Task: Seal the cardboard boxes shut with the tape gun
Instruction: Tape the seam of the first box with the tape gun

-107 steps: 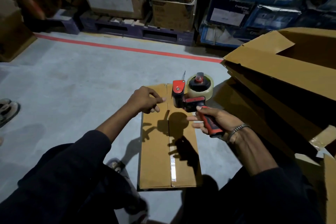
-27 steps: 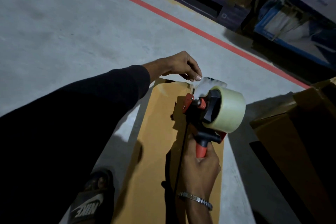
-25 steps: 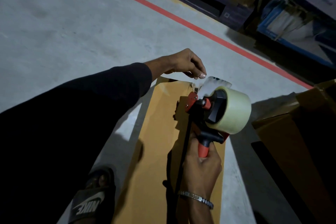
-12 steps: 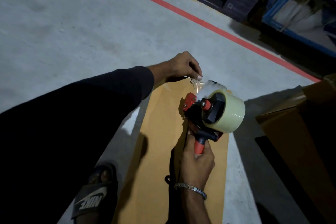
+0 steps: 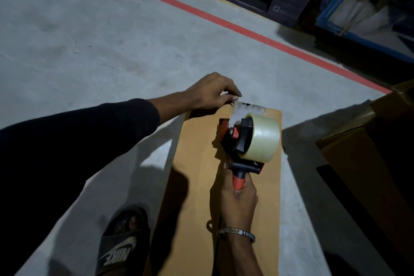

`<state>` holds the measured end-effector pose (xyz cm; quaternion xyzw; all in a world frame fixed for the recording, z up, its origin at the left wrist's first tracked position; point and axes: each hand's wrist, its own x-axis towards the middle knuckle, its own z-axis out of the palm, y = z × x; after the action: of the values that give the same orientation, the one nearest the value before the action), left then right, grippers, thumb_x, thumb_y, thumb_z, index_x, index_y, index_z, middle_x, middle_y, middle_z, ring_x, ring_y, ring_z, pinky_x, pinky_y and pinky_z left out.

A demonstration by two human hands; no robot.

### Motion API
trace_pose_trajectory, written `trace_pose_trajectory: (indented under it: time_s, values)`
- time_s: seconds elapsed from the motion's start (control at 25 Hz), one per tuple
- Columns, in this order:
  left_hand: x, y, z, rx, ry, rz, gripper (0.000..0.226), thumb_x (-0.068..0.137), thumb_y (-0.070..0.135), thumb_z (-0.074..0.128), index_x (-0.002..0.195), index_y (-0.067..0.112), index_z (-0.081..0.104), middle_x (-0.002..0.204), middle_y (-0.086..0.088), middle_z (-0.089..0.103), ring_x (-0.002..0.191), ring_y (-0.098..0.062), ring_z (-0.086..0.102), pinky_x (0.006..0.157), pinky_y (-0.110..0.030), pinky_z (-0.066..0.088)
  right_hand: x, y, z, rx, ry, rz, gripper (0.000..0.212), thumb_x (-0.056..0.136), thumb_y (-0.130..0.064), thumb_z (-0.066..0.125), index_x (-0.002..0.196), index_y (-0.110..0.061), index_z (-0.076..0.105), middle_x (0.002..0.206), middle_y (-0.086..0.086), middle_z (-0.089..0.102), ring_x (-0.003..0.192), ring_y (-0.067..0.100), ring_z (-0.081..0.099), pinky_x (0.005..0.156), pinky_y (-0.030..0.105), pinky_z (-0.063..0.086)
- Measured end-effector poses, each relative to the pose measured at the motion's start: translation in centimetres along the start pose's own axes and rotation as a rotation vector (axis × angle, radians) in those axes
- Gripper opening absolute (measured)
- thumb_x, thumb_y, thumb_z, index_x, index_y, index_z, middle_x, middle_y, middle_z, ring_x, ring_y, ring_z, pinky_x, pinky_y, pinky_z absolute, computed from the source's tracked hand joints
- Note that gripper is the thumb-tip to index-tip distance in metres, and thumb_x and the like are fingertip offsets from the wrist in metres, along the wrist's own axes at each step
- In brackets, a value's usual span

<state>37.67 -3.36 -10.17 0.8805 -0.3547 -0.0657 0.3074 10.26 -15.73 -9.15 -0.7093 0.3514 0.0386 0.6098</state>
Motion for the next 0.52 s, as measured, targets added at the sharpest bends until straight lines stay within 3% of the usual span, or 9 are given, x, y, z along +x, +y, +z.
trace_pose_trajectory:
  time_s: [0.08, 0.16, 0.24, 0.36, 0.52]
  values:
    - [-0.2, 0.2, 0.4, 0.01, -0.165, 0.013, 0.034, 0.105, 0.028, 0.056, 0.136, 0.02, 0.069, 0.133, 0.001, 0.071, 0.119, -0.016, 0.067, 0.098, -0.033, 0.053, 0.0, -0.1, -0.1, 0.018, -0.01, 0.019, 0.024, 0.093, -0.042, 0.07, 0.084, -0.02, 0.066, 0.068, -0.003, 0.06, 0.06, 0.005, 0.054, 0.065, 0.029, 0.049]
    - [-0.4, 0.1, 1.0, 0.036, -0.226, -0.003, 0.037, 0.109, 0.026, 0.049, 0.143, 0.019, 0.063, 0.14, 0.0, 0.066, 0.125, -0.019, 0.064, 0.098, -0.031, 0.049, 0.1, -0.1, -0.2, 0.004, -0.018, 0.032, 0.026, 0.093, -0.043, 0.071, 0.085, -0.019, 0.066, 0.068, -0.004, 0.059, 0.061, 0.006, 0.055, 0.064, 0.029, 0.049]
    - [-0.5, 0.2, 1.7, 0.069, -0.216, -0.045, 0.04, 0.111, 0.03, 0.042, 0.146, 0.022, 0.06, 0.142, 0.001, 0.065, 0.126, -0.022, 0.062, 0.096, -0.033, 0.048, 0.2, -0.3, 0.1, 0.002, -0.026, 0.052, 0.028, 0.092, -0.046, 0.071, 0.084, -0.02, 0.065, 0.065, -0.007, 0.056, 0.061, 0.009, 0.054, 0.061, 0.029, 0.048]
    - [-0.7, 0.5, 2.8, 0.059, -0.16, -0.155, 0.047, 0.108, 0.051, 0.032, 0.137, 0.032, 0.064, 0.127, 0.007, 0.072, 0.112, -0.021, 0.065, 0.082, -0.035, 0.047, 0.4, -0.5, 0.1, -0.032, -0.033, 0.089, 0.032, 0.09, -0.05, 0.071, 0.08, -0.02, 0.061, 0.059, -0.007, 0.052, 0.056, 0.014, 0.052, 0.054, 0.031, 0.043]
    - [-0.3, 0.1, 3.5, 0.046, -0.045, -0.214, 0.044, 0.098, 0.062, 0.049, 0.126, 0.038, 0.073, 0.121, 0.014, 0.075, 0.106, -0.016, 0.068, 0.08, -0.035, 0.052, 0.7, -0.5, 0.0, -0.115, -0.058, 0.107, 0.033, 0.092, -0.045, 0.071, 0.078, -0.018, 0.058, 0.059, -0.002, 0.055, 0.057, 0.02, 0.056, 0.056, 0.034, 0.047]
